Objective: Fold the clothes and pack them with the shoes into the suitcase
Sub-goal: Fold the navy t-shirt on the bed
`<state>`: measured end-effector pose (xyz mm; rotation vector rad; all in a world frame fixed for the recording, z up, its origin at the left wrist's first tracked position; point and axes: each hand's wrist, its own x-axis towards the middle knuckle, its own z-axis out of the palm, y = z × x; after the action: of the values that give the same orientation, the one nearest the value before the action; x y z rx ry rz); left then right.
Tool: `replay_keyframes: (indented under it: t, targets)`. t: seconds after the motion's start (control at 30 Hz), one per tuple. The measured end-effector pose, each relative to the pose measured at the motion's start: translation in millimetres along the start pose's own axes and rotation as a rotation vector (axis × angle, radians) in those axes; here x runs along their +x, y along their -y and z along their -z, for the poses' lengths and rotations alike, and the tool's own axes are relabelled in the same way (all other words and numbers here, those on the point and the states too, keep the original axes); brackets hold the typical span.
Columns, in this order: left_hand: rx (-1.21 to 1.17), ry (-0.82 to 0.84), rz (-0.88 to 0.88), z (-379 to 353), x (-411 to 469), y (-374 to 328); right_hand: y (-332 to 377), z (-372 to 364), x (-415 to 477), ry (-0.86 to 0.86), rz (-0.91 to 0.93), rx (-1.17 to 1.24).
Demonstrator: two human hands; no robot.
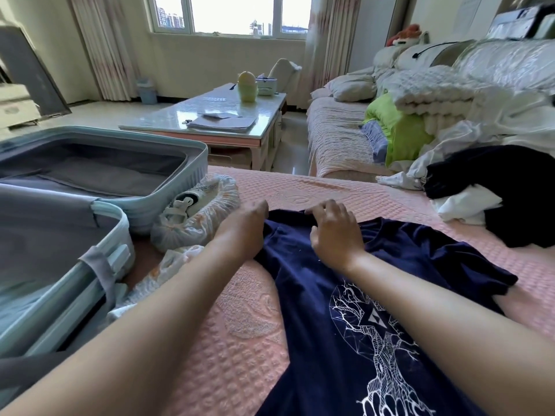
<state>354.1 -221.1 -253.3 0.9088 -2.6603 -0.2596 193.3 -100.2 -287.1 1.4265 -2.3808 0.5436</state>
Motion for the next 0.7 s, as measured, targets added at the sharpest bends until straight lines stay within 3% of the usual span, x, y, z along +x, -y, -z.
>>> replay_keyframes:
  t: [0.1,0.3,0.47,0.57,0.7]
  targets:
    - [0.119,0.206,-0.017,1.7,-29.9,-12.4,15.7,18.6,-37.3,0.094,0.092,0.033]
    - [0.187,0.414,-0.096,4.0,-105.9,-41.7,19.0,54.7,-111.5,0.309,-0.023,0.075]
    - [0.017,0.348,-0.049,3.5,-169.4,-60.6,21.0,79.8,-169.2,0.397,-0.086,0.076]
    - [-0.087,0.204,-0.027,-0.8,-197.8,-67.6,23.7,81.7,-199.3,0.444,-0.091,0.056]
    - [-0.385,0.012,0.198,3.7,-222.6,-66.4,20.6,78.9,-222.0,0.494,-0.117,0.032]
